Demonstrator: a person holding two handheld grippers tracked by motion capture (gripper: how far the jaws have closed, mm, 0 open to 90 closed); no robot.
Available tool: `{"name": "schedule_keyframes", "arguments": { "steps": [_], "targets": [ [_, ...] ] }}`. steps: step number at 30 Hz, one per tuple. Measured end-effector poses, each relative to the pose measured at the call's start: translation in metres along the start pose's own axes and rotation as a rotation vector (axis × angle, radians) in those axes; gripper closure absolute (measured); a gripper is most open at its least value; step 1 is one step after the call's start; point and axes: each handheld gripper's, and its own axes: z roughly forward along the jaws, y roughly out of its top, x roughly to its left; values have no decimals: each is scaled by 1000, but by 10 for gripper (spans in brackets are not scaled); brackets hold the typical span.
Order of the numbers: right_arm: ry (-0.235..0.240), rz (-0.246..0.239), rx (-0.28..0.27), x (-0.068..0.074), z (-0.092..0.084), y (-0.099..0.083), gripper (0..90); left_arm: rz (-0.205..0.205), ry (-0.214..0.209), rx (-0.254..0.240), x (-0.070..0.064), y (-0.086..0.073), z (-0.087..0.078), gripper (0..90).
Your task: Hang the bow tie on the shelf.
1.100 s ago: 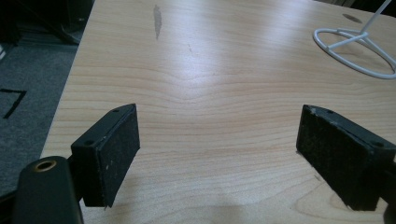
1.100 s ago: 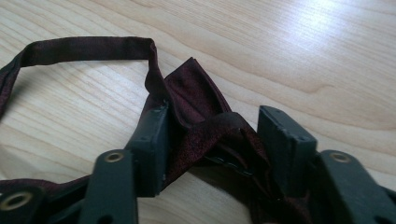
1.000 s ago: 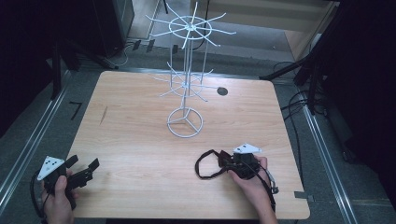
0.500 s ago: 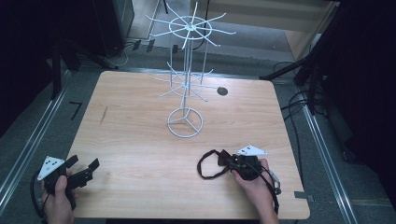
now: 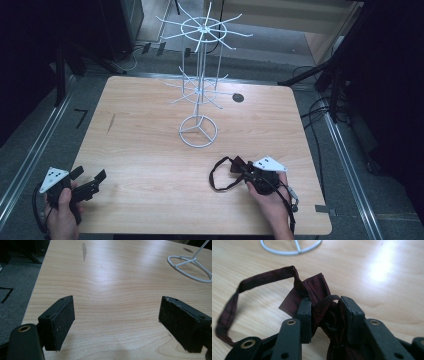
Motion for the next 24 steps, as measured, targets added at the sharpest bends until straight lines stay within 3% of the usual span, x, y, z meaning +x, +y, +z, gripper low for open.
{"name": "schedule_keyframes", "arguments": {
  "steps": [7,16,24],
  "targets": [
    [-19,4,-109,3,-13,8,652,1,0,0,0,0,0,143],
    [-23,-16,-182,5,-24,20,652,2,2,-1,0,0,0,143],
    [-15,4,-234,8,-31,33,652,5,2,-3,0,0,0,143]
  ]
}}
